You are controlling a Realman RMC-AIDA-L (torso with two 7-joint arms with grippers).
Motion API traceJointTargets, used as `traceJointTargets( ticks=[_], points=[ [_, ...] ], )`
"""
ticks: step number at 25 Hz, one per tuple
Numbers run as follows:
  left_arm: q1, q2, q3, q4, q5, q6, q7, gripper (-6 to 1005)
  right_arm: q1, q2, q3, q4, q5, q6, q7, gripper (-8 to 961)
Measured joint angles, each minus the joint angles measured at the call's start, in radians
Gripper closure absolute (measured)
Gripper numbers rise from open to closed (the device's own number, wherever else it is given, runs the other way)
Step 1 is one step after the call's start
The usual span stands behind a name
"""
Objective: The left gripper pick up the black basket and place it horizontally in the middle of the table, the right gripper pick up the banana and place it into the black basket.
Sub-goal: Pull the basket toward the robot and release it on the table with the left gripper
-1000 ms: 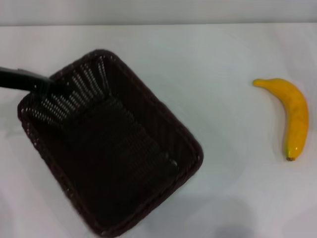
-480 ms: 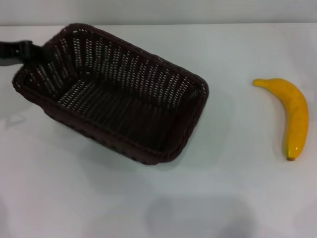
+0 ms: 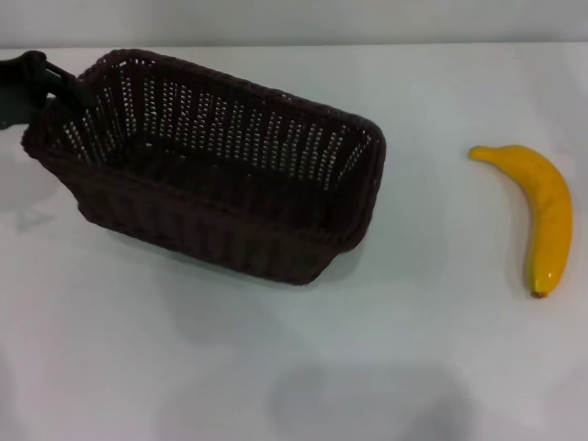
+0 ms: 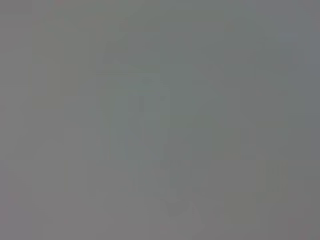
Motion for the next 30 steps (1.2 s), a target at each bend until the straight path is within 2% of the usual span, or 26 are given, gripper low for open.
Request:
traceJointTargets(
  ticks=[3,4,9,12,22,25,26,30],
  points=[
    [0.005,-0.011,-0.004,0.002,0.001,-0.006,-0.041,812,0.001,0.0,0.0,0.006,0.0,0.0,-0.015,112],
    [0.013,-0.028,-0.011,0.005,-0.002,-0.019,-0.078,811,0.001,-0.001,0.0,0.008,0.0,0.0,-0.017,112],
    [0.019,-0.056,-0.011,0.005,-0.003,-0.048,-0.116,810,0.002,-0.006,0.0,0.009,0.0,0.0,-0.021,112],
    [0.019,-0.062,-0.007,0.003,-0.002,-0.055,-0.117,810,0.002,-0.007,0.0,0.009,0.0,-0.001,-0.023,112],
    [0.031,-0.063,-0.012,-0.001,-0.039,-0.038,-0.106,808,-0.003,-0.009,-0.004,0.022,0.0,-0.009,-0.025,112],
    [0.046,-0.052,-0.013,-0.018,-0.085,-0.034,-0.107,807,-0.007,-0.005,-0.006,0.033,-0.001,-0.011,-0.023,112],
    [0.05,-0.041,-0.013,-0.039,-0.098,-0.033,-0.106,807,-0.007,-0.004,-0.006,0.034,-0.001,-0.012,-0.023,112],
    [0.057,-0.033,-0.014,-0.05,-0.1,-0.027,-0.1,739,-0.007,-0.002,-0.006,0.034,-0.001,-0.012,-0.024,112]
  ],
)
